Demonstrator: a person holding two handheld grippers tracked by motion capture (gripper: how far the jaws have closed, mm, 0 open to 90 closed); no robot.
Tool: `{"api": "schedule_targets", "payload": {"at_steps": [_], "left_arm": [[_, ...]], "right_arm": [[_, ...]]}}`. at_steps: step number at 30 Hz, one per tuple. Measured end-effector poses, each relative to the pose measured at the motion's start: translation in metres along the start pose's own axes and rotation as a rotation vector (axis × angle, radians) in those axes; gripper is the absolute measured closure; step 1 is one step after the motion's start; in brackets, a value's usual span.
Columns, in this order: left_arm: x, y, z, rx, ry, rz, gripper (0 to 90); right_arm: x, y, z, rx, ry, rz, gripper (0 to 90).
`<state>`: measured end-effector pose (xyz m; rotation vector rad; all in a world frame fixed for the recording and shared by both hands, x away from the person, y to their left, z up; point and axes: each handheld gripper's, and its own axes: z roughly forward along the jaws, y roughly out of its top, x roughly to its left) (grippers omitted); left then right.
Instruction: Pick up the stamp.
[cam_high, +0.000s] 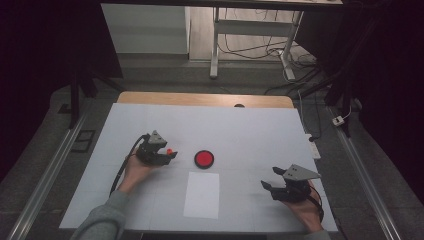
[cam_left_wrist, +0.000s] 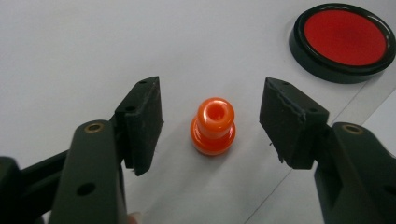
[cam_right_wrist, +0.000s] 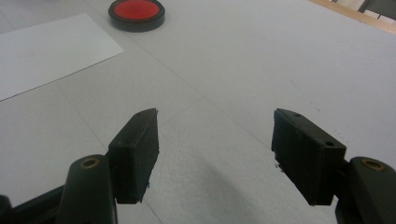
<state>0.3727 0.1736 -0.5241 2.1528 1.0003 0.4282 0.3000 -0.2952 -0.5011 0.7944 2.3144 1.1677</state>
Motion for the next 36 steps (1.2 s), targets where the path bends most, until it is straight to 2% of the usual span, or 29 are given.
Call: {"api": "schedule_targets", "payload": {"at_steps": [10,23,27,36], "left_arm": [[0.0024,-0.0024,0.0029,0.011,-0.016,-0.007,44.5],[0.0043,-0.0042,0.0041,0.016,-0.023,-0.007,61.3],[0.0052,-0.0049,0.0042,0.014,-0.030,-0.007,70.1],[0.0054,-0.0052,0.0035,0.013,-0.026,0.001,71.8]], "right_arm": [[0.0000,-0.0001,0.0005,0.001,0.006,-0.002,31.2],[0.0003,-0.0005,0.0014,0.003,0.005,-0.004,31.3],[0.0002,-0.0008,0.0015,0.006,0.004,-0.004,31.3],[0.0001,-0.0008,0.0011,0.007,0.004,-0.006,31.3]]}}
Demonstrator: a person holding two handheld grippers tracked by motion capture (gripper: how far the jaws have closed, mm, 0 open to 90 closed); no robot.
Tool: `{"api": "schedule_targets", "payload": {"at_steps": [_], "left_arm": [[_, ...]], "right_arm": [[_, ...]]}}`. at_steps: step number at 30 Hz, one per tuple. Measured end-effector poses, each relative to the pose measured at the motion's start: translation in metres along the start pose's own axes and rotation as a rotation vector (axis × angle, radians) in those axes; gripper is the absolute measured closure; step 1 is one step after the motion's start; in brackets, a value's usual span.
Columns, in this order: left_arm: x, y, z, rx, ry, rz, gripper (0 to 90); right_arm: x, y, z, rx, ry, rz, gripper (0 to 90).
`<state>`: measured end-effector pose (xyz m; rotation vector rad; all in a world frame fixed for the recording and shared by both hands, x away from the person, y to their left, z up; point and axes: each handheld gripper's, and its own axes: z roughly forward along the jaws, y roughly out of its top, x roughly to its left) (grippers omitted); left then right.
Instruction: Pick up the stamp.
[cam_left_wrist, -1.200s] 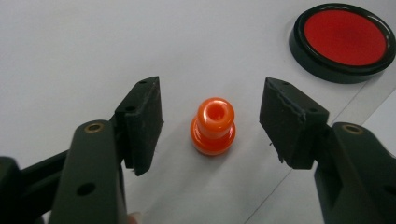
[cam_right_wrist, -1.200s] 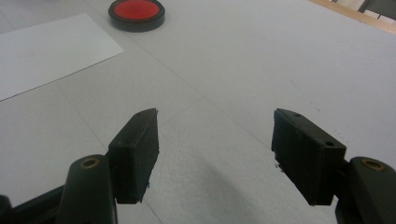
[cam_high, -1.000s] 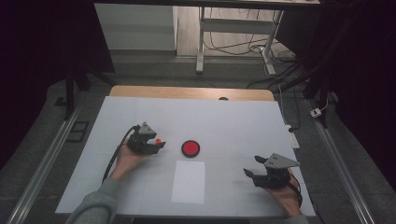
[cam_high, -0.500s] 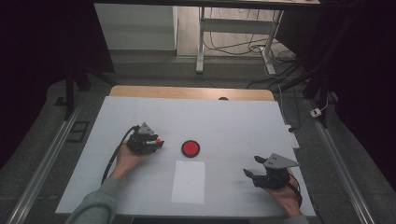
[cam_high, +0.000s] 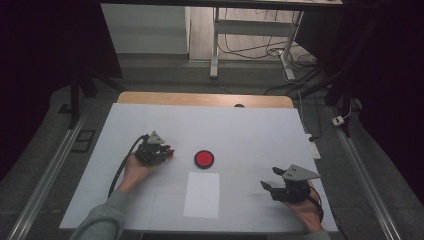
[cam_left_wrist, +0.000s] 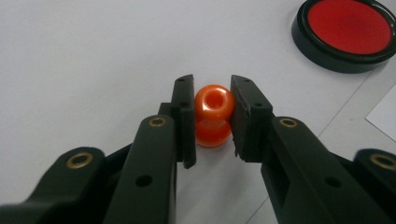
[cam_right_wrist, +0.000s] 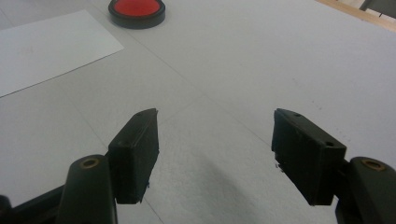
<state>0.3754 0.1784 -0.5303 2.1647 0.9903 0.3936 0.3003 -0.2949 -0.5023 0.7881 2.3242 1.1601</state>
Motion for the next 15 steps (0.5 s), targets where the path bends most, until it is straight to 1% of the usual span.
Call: {"api": "schedule_targets", "payload": {"at_steps": [3,8,9,15], "left_arm": [[0.000,0.000,-0.001,-0.006,-0.006,-0.003,71.8],[0.002,0.000,-0.004,-0.019,-0.016,-0.019,71.8],[0.002,0.001,-0.005,-0.023,-0.017,-0.023,71.8],[0.002,0.002,-0.012,-0.053,-0.028,-0.043,71.8]], "right_arm": [[0.000,0.000,0.000,0.000,-0.001,0.001,31.3],[0.000,0.000,-0.001,-0.004,-0.003,0.002,31.3],[0.000,0.000,-0.001,-0.001,-0.009,0.000,31.3],[0.001,0.001,-0.001,-0.004,-0.009,0.002,31.4]]}}
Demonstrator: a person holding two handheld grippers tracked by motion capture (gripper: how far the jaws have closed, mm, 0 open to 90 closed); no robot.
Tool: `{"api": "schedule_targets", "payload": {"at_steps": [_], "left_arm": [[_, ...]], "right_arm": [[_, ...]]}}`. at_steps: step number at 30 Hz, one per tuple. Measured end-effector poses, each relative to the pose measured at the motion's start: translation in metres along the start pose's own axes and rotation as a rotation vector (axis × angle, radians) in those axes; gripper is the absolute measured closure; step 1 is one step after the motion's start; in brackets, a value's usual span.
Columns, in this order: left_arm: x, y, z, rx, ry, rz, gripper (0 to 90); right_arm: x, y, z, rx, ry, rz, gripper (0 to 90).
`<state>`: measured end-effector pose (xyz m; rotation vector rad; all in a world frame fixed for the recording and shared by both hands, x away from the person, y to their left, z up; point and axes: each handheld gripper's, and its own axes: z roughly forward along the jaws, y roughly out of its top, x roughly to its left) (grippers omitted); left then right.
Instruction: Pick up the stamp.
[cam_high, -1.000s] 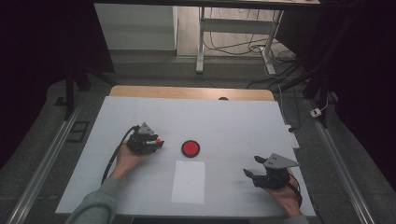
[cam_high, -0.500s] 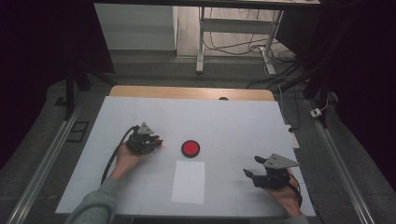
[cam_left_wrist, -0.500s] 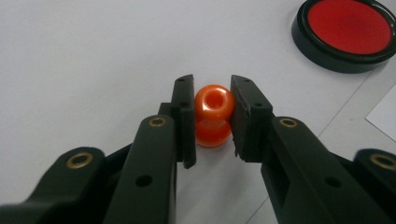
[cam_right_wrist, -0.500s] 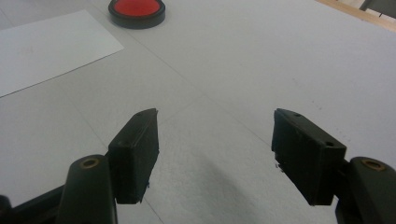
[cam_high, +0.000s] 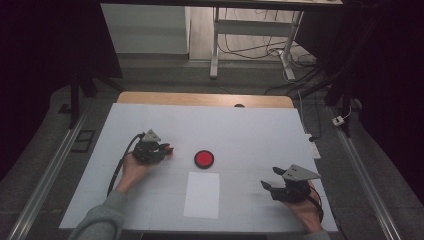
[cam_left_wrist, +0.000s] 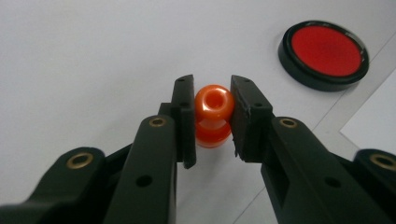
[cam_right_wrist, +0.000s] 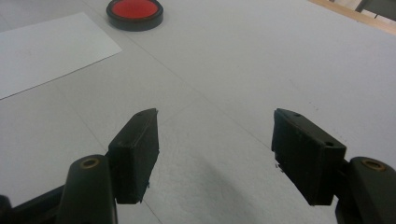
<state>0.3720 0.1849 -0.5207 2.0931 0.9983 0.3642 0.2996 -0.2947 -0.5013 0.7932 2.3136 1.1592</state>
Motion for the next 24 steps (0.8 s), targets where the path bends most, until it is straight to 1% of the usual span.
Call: {"api": "schedule_targets", "payload": {"at_steps": [3,10,12,14,16,18,22,24], "left_arm": [[0.000,0.001,-0.004,-0.020,-0.013,-0.017,71.8],[-0.004,0.004,-0.009,-0.036,-0.025,-0.010,71.8],[-0.004,0.006,-0.012,-0.043,-0.028,-0.008,71.8],[-0.005,0.008,-0.015,-0.054,-0.029,-0.006,71.8],[-0.007,0.010,-0.019,-0.067,-0.024,-0.016,71.8],[-0.008,0.012,-0.023,-0.084,-0.036,-0.017,71.7],[-0.013,0.016,-0.029,-0.098,-0.053,-0.004,71.8],[-0.015,0.018,-0.031,-0.102,-0.065,0.002,71.8]], "right_arm": [[0.000,0.000,0.000,-0.001,0.001,0.002,31.3],[0.000,0.000,-0.001,-0.004,-0.004,0.003,31.3],[0.000,-0.001,-0.001,-0.018,0.004,0.011,31.3],[-0.001,-0.001,-0.001,-0.016,0.004,0.011,31.3],[0.000,-0.001,-0.001,-0.024,0.000,0.012,31.6],[0.000,0.000,-0.002,-0.025,-0.003,0.008,31.7],[0.000,0.000,-0.003,-0.028,-0.006,0.007,31.8],[0.001,0.001,-0.003,-0.038,-0.012,0.001,32.6]]}}
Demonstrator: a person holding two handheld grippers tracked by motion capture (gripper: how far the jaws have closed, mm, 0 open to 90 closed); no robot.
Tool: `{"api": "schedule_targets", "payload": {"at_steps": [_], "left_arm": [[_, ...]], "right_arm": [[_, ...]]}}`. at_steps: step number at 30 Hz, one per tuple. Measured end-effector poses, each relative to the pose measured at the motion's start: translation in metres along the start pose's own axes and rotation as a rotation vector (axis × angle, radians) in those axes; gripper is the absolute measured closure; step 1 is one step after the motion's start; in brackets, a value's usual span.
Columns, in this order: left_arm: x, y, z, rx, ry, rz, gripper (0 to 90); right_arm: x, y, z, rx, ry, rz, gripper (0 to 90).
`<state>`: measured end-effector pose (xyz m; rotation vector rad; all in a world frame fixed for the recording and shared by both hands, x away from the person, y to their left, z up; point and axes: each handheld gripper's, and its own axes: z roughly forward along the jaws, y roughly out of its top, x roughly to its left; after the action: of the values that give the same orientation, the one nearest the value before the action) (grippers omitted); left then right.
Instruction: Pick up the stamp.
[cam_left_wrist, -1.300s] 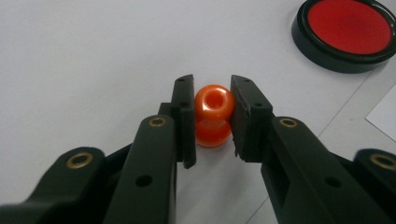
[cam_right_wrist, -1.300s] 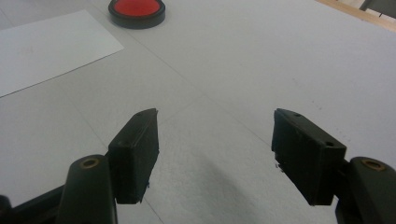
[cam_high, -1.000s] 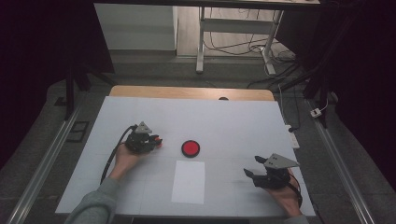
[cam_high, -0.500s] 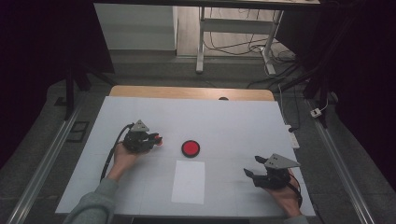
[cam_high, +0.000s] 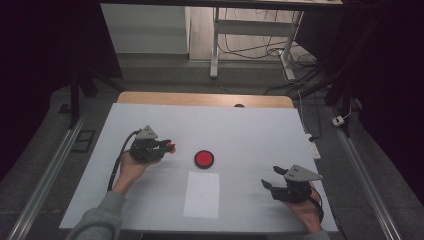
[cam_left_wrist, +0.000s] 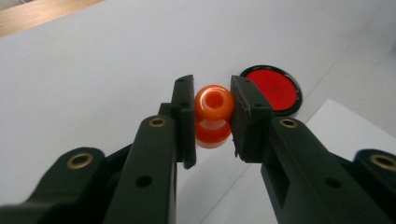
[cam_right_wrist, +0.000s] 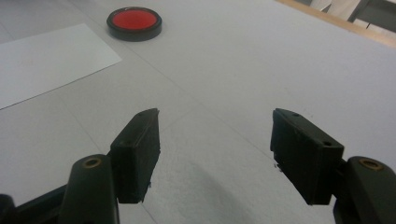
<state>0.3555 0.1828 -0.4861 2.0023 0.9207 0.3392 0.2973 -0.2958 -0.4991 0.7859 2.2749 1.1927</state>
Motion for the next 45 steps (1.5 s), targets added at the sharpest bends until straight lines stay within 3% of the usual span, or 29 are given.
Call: {"api": "schedule_targets", "payload": {"at_steps": [19,25,30,38,41,45], "left_arm": [[-0.028,0.020,-0.015,-0.029,-0.080,0.069,71.7],[-0.034,0.018,-0.011,-0.038,-0.123,0.049,71.7],[-0.045,0.020,-0.008,-0.041,-0.163,0.063,71.7],[-0.058,0.024,-0.007,-0.037,-0.183,0.101,71.7],[-0.064,0.024,-0.004,-0.043,-0.215,0.092,71.7],[-0.074,0.026,-0.001,-0.040,-0.240,0.110,71.6]], "right_arm": [[0.001,0.000,0.002,0.006,0.014,0.002,32.5],[0.001,-0.001,0.003,0.003,0.017,0.005,32.5],[0.001,-0.001,0.003,0.010,0.016,0.001,32.5],[0.001,-0.001,0.004,0.009,0.018,0.002,32.5],[0.001,-0.002,0.004,0.010,0.017,0.002,32.5],[0.001,-0.002,0.004,0.011,0.017,0.002,32.5]]}}
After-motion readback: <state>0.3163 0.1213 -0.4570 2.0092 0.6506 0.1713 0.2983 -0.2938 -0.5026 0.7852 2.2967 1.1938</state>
